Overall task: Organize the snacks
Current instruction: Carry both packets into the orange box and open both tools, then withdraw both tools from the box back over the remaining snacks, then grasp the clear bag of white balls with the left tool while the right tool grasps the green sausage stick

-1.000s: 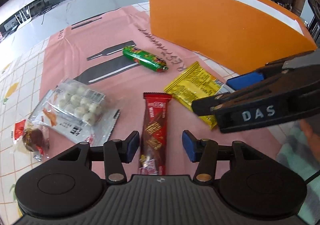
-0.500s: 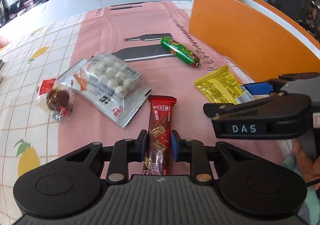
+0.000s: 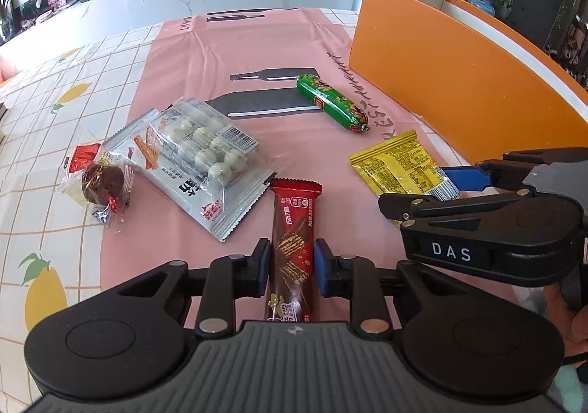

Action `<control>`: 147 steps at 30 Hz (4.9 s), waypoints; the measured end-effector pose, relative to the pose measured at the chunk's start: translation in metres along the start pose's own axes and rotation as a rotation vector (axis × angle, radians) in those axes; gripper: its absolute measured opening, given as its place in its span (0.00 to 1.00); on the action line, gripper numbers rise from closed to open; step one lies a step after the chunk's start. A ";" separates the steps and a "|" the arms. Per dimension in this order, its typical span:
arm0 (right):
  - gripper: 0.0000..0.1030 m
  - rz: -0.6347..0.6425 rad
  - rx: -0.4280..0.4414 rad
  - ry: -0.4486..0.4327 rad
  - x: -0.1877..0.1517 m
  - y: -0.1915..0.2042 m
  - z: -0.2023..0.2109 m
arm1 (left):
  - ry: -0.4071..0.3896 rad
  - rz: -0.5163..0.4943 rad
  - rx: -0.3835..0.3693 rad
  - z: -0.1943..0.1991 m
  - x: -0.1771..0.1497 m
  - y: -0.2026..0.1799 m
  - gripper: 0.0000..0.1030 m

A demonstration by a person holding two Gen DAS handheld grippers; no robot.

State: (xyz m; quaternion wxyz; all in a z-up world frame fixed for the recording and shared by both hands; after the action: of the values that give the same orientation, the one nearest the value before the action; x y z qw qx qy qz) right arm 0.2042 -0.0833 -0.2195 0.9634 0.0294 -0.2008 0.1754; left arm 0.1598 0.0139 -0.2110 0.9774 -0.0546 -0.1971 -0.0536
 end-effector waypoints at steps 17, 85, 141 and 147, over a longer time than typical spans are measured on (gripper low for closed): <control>0.48 0.031 -0.011 -0.242 0.017 -0.018 0.122 | -0.139 0.082 -0.044 0.086 0.023 -0.018 0.26; 0.64 -0.072 0.093 0.269 0.095 -0.229 -0.009 | 0.216 -0.432 0.022 -0.069 0.206 -0.164 0.36; 0.38 0.063 0.021 -0.057 0.099 -0.002 -0.041 | -0.059 0.342 -0.021 0.008 0.055 0.080 0.61; 0.22 0.061 0.083 -0.055 0.094 0.004 -0.045 | -0.014 0.377 0.016 0.000 0.059 0.077 0.66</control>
State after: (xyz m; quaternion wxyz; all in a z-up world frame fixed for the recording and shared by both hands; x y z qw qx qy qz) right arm 0.3003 -0.0437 -0.2232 0.9496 0.0682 -0.2204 0.2121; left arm 0.2232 0.0851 -0.1942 0.9691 -0.0833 -0.1906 0.1322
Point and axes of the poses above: each gripper's, at about its wrist camera, not at the fingertips, and z roughly against the way its jaws point, y to its left, x to its top, the point moved 10 cm from there along -z, roughly the way its jaws point, and after that the axes turned 12 degrees about y, right-handed, at the moved point
